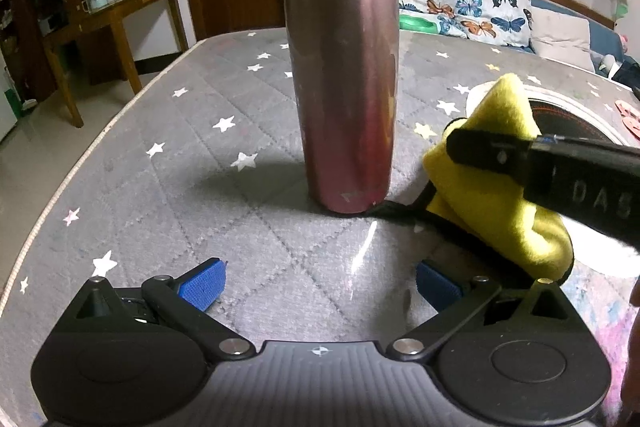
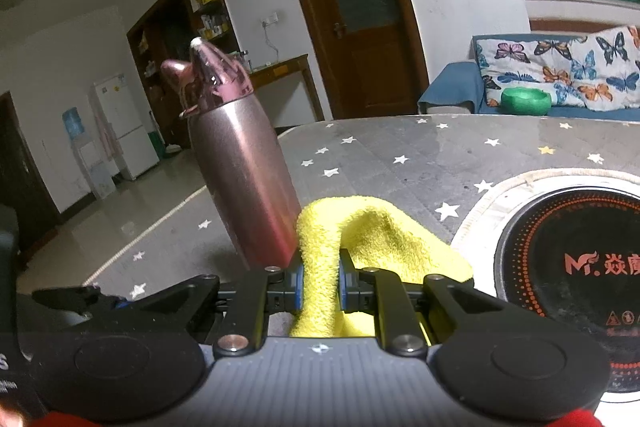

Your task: Clean container

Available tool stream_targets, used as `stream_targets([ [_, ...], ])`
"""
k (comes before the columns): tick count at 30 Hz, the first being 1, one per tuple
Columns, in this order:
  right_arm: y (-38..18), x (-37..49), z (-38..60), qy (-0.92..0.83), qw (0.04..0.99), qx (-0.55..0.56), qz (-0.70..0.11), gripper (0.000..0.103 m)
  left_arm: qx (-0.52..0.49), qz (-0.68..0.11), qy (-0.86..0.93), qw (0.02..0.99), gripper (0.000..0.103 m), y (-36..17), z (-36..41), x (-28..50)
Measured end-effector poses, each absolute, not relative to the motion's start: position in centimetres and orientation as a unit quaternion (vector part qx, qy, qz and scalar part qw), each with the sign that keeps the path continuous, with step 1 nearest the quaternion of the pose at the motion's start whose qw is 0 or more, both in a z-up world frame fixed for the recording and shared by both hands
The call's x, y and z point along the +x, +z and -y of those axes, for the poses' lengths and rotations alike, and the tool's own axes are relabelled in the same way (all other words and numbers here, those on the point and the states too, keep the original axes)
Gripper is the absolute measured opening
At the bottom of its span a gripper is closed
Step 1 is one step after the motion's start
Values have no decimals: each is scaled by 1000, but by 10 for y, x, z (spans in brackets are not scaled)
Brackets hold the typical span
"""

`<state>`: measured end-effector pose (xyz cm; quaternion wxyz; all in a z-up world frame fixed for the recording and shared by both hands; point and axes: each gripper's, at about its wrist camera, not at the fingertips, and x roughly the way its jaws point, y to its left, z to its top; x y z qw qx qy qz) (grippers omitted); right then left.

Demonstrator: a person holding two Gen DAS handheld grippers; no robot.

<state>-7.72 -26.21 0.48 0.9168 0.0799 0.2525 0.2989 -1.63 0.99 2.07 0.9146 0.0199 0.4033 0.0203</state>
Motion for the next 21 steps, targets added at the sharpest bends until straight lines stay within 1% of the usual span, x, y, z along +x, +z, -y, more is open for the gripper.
stream_targets([
  [7,4,-85,256,293,925,48,-237,14,22,-395,26,918,103,21,-10,-18],
  [21,4,-86,262,291,926,47,-235,14,24,-389,35,920,103,22,-16,-15],
])
